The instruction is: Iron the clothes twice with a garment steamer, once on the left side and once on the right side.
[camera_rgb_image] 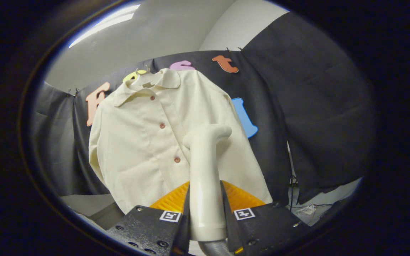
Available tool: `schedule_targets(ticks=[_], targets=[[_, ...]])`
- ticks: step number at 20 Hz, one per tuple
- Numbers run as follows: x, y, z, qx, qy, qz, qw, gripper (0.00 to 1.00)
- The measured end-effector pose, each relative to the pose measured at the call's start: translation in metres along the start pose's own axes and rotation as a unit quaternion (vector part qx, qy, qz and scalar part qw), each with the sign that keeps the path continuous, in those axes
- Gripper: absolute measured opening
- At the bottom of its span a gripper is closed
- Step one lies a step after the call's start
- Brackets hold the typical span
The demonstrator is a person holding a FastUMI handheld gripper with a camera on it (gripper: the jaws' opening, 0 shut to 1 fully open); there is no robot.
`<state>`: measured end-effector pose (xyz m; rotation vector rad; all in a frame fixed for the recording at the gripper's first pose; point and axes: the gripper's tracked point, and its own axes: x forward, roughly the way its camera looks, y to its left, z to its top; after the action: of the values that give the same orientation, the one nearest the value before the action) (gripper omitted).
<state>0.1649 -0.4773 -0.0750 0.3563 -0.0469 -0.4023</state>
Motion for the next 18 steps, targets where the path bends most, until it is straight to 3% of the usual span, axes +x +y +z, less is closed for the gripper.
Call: schedule_targets(ticks=[18], targets=[[-0.044,-0.051,-0.097,0.044,0.065,-0.029,0.996,0.40]])
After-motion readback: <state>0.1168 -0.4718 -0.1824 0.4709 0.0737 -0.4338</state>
